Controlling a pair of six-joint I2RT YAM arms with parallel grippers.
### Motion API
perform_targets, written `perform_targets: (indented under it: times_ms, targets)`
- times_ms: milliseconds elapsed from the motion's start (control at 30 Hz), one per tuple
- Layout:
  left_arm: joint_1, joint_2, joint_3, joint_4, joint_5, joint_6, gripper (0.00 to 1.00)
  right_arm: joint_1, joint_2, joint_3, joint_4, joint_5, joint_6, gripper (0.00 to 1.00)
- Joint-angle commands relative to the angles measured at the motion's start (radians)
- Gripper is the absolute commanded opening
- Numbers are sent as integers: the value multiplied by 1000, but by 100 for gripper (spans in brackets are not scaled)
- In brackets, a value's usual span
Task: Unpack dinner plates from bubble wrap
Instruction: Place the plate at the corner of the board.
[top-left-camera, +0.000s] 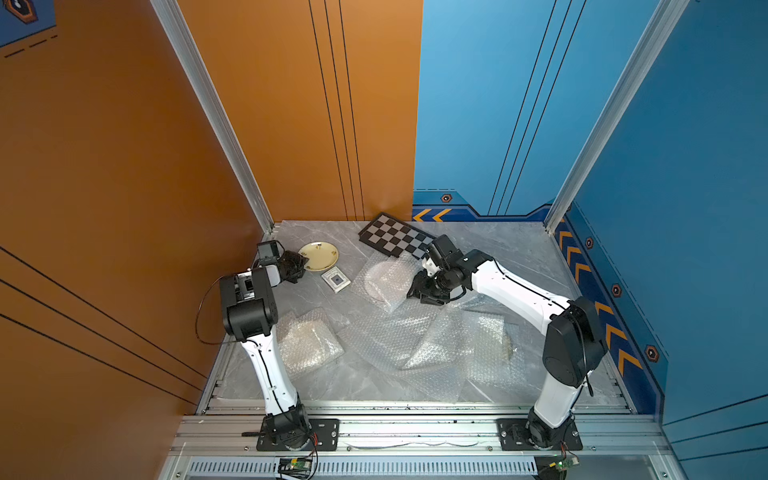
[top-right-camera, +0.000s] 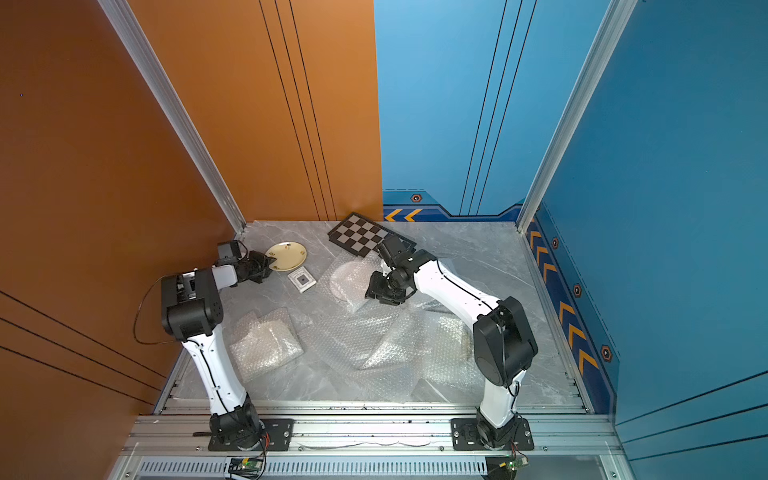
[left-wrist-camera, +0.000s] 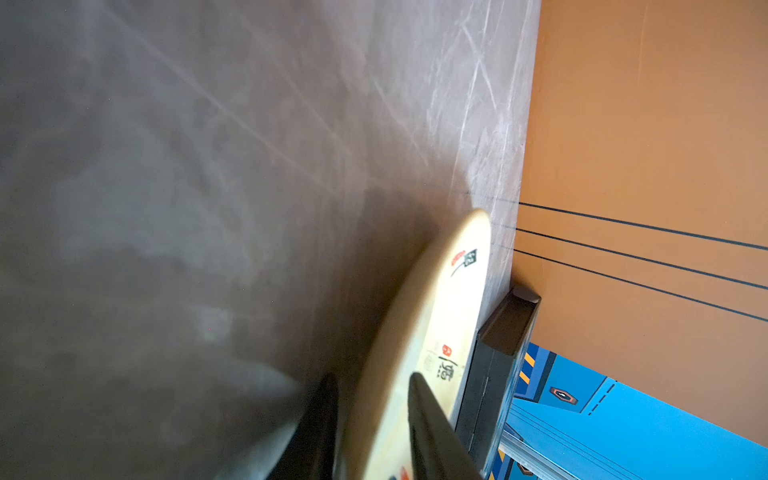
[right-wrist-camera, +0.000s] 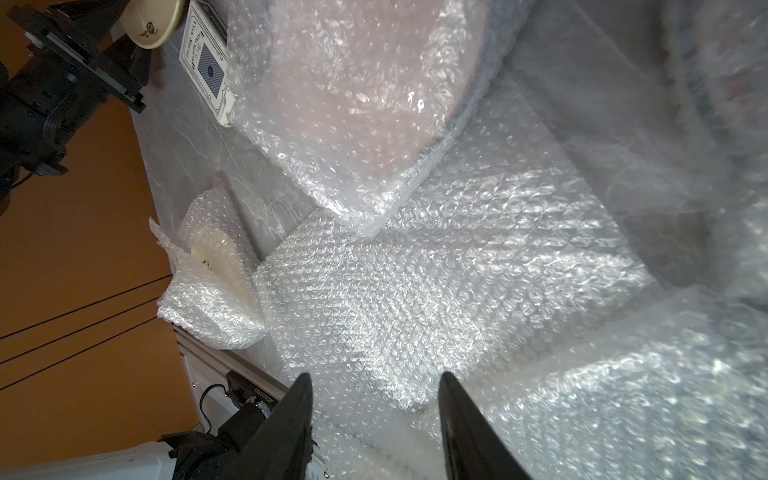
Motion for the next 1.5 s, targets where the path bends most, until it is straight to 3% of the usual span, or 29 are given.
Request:
perform_targets:
  times_ms: [0,367,533,867,1167,1267,1433,1467]
  targets:
    - [11,1,-4,-4,-10,6,37,-7,7,25,-38,-12,-18,51]
    - [22,-53,-63,-7,-10,16,53,-2,-20,8,-39,-4,-18,51]
    - [29,-102,-95,-43,-25,41,67,8,-40,-5,-39,1,-22,52]
    - [46,-235,-194,-93,-24,91,72,15,-114,-61,-50,39,-10,52]
    - [-11,-435,-329,-168,-17,177,73,-18,-310,-208,-271,139,57,76]
    - [-41,-508,-387,-213,-20,220,73,-13,-415,-288,-347,154,101,79]
    - [-84,-646,-472,-271,-25,275,73,0,-613,-471,-380,149,206,100]
    - [-93,-667,-483,-280,-22,281,73,6,-636,-500,-371,152,222,100]
